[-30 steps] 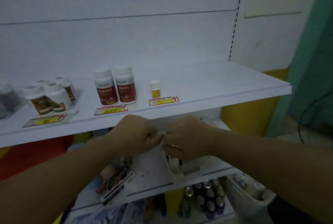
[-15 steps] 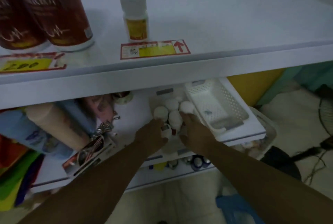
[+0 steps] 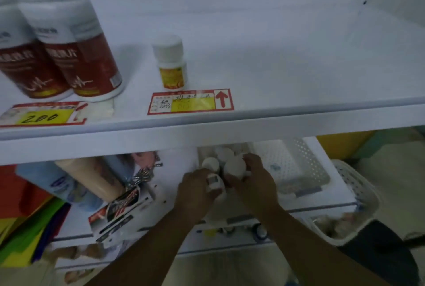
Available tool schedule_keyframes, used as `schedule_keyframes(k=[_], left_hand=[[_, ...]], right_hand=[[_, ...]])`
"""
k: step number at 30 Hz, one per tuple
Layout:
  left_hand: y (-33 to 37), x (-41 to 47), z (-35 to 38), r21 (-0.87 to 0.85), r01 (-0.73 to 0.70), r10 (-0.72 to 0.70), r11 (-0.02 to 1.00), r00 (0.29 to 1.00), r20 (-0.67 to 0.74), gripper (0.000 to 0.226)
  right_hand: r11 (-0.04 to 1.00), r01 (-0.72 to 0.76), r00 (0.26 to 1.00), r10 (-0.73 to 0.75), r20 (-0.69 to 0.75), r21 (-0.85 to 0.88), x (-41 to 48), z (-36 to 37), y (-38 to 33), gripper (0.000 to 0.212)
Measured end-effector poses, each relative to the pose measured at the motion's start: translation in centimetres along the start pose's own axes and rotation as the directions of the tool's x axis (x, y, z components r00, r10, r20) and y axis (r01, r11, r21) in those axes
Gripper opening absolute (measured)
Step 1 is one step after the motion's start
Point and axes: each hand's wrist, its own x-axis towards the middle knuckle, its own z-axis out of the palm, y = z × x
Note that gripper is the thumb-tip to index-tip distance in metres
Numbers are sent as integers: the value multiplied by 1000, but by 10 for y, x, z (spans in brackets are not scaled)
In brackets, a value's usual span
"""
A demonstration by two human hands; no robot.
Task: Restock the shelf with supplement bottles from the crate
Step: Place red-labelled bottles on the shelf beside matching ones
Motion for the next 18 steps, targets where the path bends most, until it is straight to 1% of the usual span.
schedule_keyframes(k=[2,3,4,6,7,8,9,10,11,13,15,16,17,18], left_hand=[[15,-18,-24,-211,30,-49,977,995,-83,31],[22,-32,-36,-346,54,-96,937,990,-105,24],[29,-49,-48,-487,75,-147,870,983,-111,20],[42,-88,-70,-728,103,-249,677,964,-95,14],[47,-109,-78,-826,121,-309,551,949,-67,14],[54,-129,-86,-906,137,-365,402,931,-22,19],[63,-150,-97,-965,116,-396,234,918,14,27],[70,-167,-105,-995,61,-408,79,913,23,36],[78,-182,-115,-999,-10,-418,-40,909,8,41],[91,-216,-137,-975,-121,-450,-185,893,-25,42],[100,-248,-156,-936,-147,-449,-319,894,12,47],[103,-261,-164,-926,-158,-449,-343,893,14,50],[108,-272,-172,-924,-167,-446,-343,895,3,51],[111,-283,-180,-932,-181,-446,-313,895,-24,48]], right_hand=[[987,30,999,-31,6,158,-15,-25,-9,47],[974,43,998,-52,30,224,-25,-38,-13,44],[953,45,995,-68,67,300,-37,-48,-17,41],[892,-13,984,-68,164,453,-63,-64,-27,39],[861,-43,977,-71,203,506,-75,-71,-35,37],[822,-68,969,-80,233,566,-87,-76,-45,34],[775,-97,958,-96,269,624,-98,-82,-58,31],[729,-145,944,-102,315,669,-106,-85,-72,31],[686,-204,920,-111,377,698,-113,-88,-87,36],[592,-342,845,-146,515,729,-130,-91,-119,49],[522,-477,759,-161,631,707,-148,-90,-147,56],[515,-524,714,-169,679,678,-158,-90,-161,59],[527,-547,676,-180,714,651,-166,-89,-171,62],[549,-550,647,-196,737,629,-175,-88,-181,65]])
